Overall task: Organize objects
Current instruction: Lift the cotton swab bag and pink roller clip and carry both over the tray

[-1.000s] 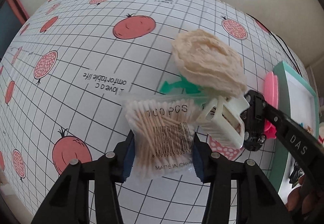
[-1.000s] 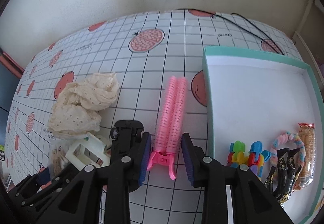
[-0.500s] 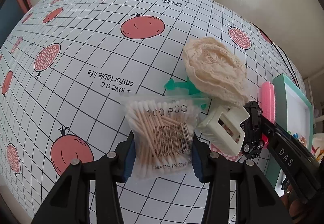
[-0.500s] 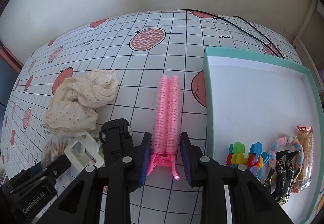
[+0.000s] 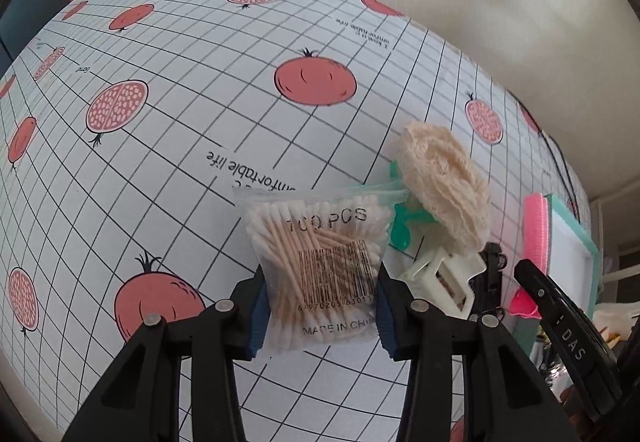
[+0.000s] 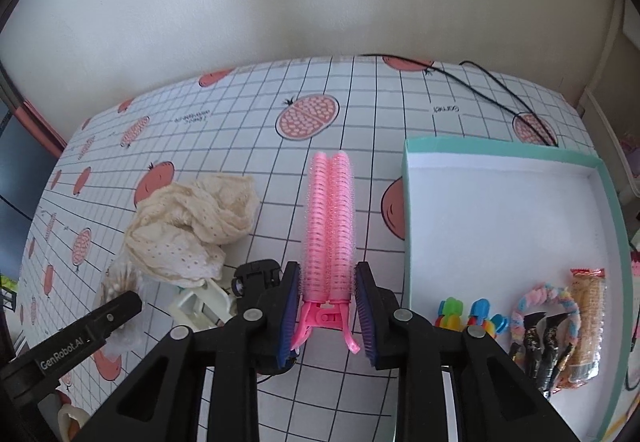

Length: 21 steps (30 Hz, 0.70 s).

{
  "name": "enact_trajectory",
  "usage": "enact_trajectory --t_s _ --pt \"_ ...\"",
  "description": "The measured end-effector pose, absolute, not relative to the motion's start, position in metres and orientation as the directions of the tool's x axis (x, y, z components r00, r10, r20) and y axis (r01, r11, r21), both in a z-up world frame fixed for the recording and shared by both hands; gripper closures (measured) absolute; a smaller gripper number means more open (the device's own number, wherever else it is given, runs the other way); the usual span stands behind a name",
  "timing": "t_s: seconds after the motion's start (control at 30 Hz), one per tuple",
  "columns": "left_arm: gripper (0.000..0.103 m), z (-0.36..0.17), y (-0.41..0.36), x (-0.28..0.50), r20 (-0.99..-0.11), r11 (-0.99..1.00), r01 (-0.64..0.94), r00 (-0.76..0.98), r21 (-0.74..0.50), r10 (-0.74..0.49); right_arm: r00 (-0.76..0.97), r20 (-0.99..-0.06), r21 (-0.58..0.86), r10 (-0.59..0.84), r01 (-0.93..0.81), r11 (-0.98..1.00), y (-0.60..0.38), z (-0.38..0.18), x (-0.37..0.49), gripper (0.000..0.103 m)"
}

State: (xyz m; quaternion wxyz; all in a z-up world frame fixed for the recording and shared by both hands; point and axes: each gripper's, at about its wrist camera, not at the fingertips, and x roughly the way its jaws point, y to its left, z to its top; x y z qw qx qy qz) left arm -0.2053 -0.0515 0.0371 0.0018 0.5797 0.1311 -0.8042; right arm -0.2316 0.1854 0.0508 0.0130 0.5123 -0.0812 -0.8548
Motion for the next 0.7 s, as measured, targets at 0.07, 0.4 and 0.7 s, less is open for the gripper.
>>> enact_trajectory --t_s 0.07,0.4,0.7 --pt "0.057 0.042 -0.053 -0.206 -0.927 -0.962 0.159 -0.341 -0.221 0.156 -0.49 -0.865 0.161 -0.112 -0.06 -0.985 0.188 0.059 -0.231 0.074" --pt "0.057 0.069 -0.05 -0.219 -0.888 -0.947 0.16 -0.42 -0.277 0.189 -0.553 -0.822 0.197 -0.136 -0.052 -0.979 0.198 0.093 -0.223 0.074" --pt "0.057 0.094 -0.042 -0.219 -0.852 -0.942 0.135 -0.481 -0.306 0.208 -0.561 -0.816 0.194 -0.136 -0.046 -0.98 0.204 0.1 -0.218 0.074"
